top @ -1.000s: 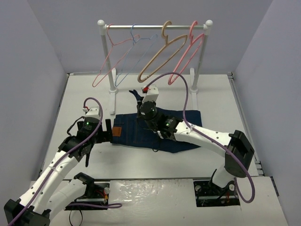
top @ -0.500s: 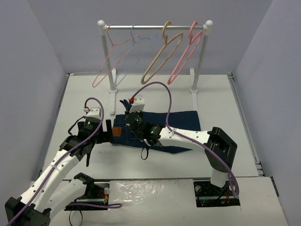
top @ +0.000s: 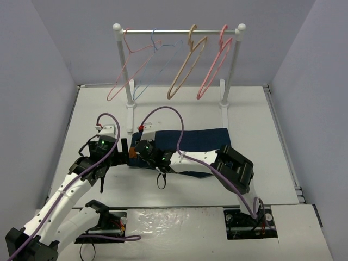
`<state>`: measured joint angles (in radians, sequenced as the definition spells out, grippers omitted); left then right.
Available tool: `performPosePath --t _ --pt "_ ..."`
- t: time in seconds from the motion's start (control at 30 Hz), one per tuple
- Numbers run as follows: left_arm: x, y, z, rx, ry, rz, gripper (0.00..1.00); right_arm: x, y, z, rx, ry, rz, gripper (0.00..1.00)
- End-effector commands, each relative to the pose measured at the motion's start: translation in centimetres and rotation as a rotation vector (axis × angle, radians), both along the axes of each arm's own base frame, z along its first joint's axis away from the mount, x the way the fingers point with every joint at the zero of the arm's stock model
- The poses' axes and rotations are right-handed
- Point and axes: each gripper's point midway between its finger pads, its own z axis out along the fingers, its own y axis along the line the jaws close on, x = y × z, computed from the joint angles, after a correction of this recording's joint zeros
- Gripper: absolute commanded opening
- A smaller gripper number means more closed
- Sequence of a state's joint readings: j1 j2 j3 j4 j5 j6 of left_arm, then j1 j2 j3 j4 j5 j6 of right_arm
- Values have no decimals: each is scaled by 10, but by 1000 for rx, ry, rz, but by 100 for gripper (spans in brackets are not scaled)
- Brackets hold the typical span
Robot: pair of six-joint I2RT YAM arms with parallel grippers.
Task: Place the trousers on the hanger
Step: Fold the trousers at the center of the board.
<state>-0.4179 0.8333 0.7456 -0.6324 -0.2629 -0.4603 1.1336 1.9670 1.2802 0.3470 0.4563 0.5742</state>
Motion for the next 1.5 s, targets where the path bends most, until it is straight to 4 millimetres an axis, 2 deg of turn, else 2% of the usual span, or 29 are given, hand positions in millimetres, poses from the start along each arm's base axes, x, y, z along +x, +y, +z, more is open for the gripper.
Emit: performPosePath --t 0.0,0.1,0.17,0.3,0.4,0.5,0.57,0.67,0.73,0.77,0.8,0.87,0.9,0.97,1.0,1.07,1.1,1.2,1.27,1.37,1.47 --pt "9 3 18 -6 -57 36 97 -15 57 41 146 11 174 35" --pt "8 3 19 -6 -59 40 97 -21 62 50 133 19 234 44" --pt "7 4 20 -3 -62 44 97 -24 58 56 125 23 250 51" --pt "7 4 22 -7 -74 33 97 -25 36 76 120 29 256 63" --pt "8 -5 29 -48 -86 5 97 -17 4 87 104 31 207 68" --pt "13 -20 35 -107 -87 -32 97 -2 -47 78 68 57 94 68" --pt "24 -44 44 -194 -87 -92 93 8 -86 77 96 84 4 67" --pt "40 -71 51 -278 -85 -152 81 17 -137 65 104 115 -99 62" --pt "55 -90 49 -323 -69 -179 76 22 -178 52 107 147 -181 56" --pt "62 -96 46 -335 -60 -179 73 25 -196 47 109 160 -220 53" --pt "67 -99 43 -347 -50 -166 69 25 -218 33 98 186 -266 51" --pt "81 -108 34 -374 -40 -143 65 23 -233 33 123 191 -302 43" --pt "85 -111 23 -387 -15 -128 64 21 -254 22 133 217 -357 40" --pt "91 -115 -13 -392 58 -74 61 14 -284 0 135 260 -432 35" --pt "89 -114 -29 -393 89 -48 60 9 -295 -11 139 287 -463 34" --pt "85 -109 -50 -387 127 9 58 2 -302 -23 151 324 -493 33" --pt "80 -102 -67 -368 165 52 57 -7 -310 -37 147 360 -514 33" --pt "53 -82 -112 -337 289 205 54 -30 -323 -70 130 450 -554 34" --pt "38 -69 -127 -344 337 301 52 -48 -328 -91 112 515 -573 34" --pt "11 -29 -145 -316 408 457 50 -67 -327 -110 96 584 -578 34" --pt "0 1 -142 -344 421 554 50 -82 -311 -117 76 604 -535 35"
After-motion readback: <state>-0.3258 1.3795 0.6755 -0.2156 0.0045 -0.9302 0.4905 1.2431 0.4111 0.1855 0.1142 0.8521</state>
